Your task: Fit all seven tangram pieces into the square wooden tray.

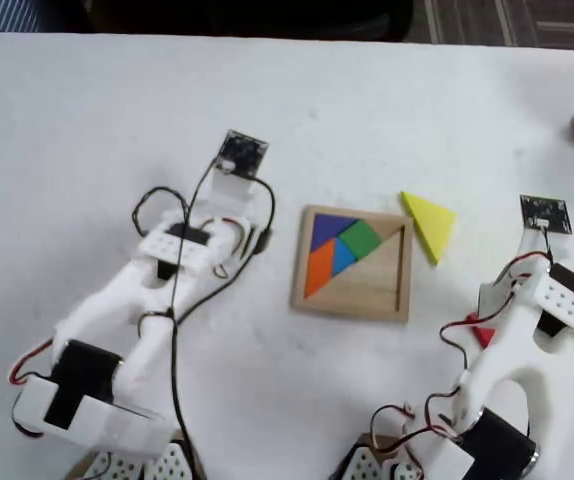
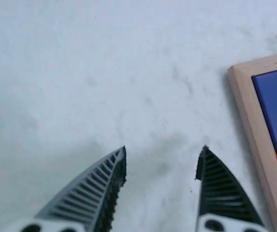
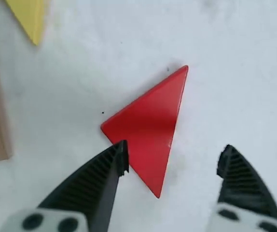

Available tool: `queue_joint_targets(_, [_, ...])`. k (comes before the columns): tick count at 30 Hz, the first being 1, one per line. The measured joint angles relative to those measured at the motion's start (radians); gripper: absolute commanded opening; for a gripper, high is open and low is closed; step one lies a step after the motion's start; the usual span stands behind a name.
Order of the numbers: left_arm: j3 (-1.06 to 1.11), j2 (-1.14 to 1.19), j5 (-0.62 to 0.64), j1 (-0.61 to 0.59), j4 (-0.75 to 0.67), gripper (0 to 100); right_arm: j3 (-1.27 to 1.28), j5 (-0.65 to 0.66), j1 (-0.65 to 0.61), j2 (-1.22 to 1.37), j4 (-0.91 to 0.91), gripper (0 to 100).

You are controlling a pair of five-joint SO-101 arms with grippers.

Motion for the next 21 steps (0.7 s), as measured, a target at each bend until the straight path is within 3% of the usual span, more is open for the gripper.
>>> queue_joint_targets(9, [0.000,0.000,0.000,0.000,0.000,24,0.114,-0.169,-0.097,0.000,-0.114,24.5])
queue_joint_targets(21, [0.000,0.000,0.000,-0.002,0.000,24,0.120,-0.183,-0.095,0.044,-0.186,24.3])
